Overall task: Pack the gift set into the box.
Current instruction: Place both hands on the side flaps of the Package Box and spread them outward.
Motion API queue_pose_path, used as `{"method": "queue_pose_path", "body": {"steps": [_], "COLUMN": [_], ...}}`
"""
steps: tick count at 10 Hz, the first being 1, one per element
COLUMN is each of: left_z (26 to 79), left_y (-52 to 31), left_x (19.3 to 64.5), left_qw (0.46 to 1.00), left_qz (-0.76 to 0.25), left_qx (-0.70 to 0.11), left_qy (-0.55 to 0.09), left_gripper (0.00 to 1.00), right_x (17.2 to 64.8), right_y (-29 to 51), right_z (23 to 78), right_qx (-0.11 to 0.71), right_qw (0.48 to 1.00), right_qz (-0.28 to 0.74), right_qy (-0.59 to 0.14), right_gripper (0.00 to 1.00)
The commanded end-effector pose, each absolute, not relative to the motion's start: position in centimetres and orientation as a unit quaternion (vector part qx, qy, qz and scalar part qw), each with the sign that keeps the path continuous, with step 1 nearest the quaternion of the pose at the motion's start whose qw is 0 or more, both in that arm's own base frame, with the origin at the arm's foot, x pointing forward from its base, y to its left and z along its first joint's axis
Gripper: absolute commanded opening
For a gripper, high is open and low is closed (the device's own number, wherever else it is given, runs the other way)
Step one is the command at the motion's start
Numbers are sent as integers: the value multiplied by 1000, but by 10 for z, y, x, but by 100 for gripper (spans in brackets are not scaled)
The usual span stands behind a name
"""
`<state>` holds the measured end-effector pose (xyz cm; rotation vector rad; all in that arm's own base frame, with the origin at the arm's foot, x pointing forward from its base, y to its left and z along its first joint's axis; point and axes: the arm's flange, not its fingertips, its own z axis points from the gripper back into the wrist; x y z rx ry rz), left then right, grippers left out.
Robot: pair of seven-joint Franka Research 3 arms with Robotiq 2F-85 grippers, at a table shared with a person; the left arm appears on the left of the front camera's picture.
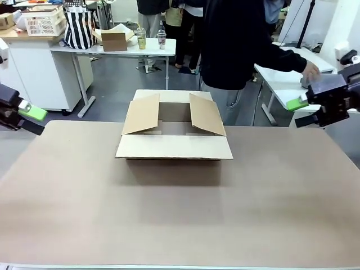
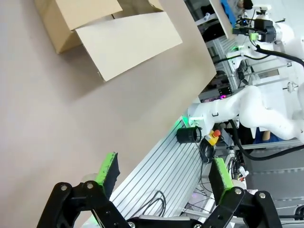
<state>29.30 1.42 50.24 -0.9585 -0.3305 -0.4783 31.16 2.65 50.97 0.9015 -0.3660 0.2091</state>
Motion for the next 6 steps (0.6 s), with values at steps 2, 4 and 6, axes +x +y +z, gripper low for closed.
{"method": "queue_pose_path", "body": {"steps": [2,4,6], "left_z": [507,531,555], "left_y": [4,-46,-129], "left_x": [295,318,368], "left_qw": [858,914,944], "left_qz": [-227,-250,-246], "left_qx": [-438,-310,-211], "left_qy": [-140,-82,-55], "left_gripper": [100,100,100], "right_x": [317,317,317], "right_y": [26,26,26], "right_z": [509,509,509], "right_qx": [443,443,443], "right_qw": [870,870,870], "right_qz": [112,112,112], "right_qy": [-183,-183,-183], "right_gripper": [100,100,100]}}
